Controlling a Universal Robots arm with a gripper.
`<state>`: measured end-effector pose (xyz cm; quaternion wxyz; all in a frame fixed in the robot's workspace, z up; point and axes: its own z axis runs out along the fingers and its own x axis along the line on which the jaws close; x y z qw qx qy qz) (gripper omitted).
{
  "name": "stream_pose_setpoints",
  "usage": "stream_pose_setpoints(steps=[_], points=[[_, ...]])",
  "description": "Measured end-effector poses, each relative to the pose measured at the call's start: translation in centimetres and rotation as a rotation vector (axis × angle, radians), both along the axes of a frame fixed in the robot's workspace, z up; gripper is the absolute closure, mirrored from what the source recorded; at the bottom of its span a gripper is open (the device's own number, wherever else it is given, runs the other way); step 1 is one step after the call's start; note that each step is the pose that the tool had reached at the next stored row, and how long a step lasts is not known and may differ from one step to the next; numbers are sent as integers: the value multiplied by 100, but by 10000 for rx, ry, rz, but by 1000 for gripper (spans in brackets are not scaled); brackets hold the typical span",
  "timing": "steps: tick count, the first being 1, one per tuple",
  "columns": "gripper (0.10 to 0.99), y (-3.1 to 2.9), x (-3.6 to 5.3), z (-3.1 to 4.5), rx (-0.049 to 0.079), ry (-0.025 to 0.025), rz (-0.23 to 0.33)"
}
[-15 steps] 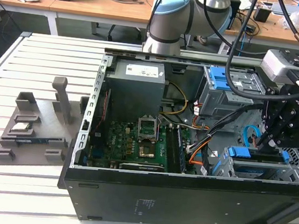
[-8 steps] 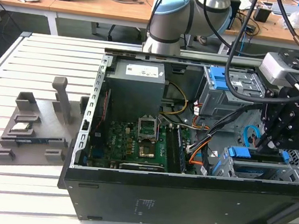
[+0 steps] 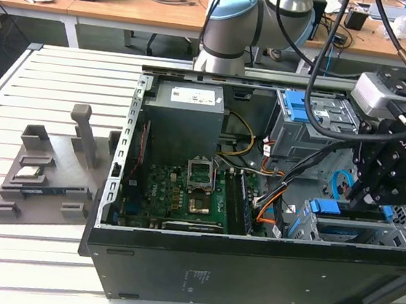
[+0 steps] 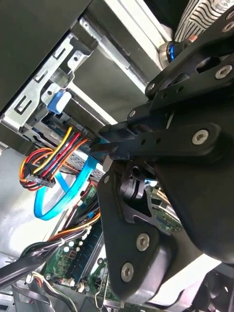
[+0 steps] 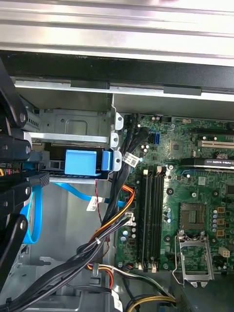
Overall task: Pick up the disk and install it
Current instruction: 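Insert the second disk wire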
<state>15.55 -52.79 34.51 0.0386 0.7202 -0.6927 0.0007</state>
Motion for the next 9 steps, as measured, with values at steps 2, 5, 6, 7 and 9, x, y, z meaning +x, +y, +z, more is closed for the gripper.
stream_pose_setpoints(steps=[2, 5, 6, 7, 9], points=[[847, 4, 0, 78, -4, 0, 2], [980, 6, 0, 124, -9, 0, 9], [980, 6, 0, 127, -8, 1, 13], [980, 7, 0, 137, -14, 0, 16], [980, 6, 0, 165, -15, 0, 19]])
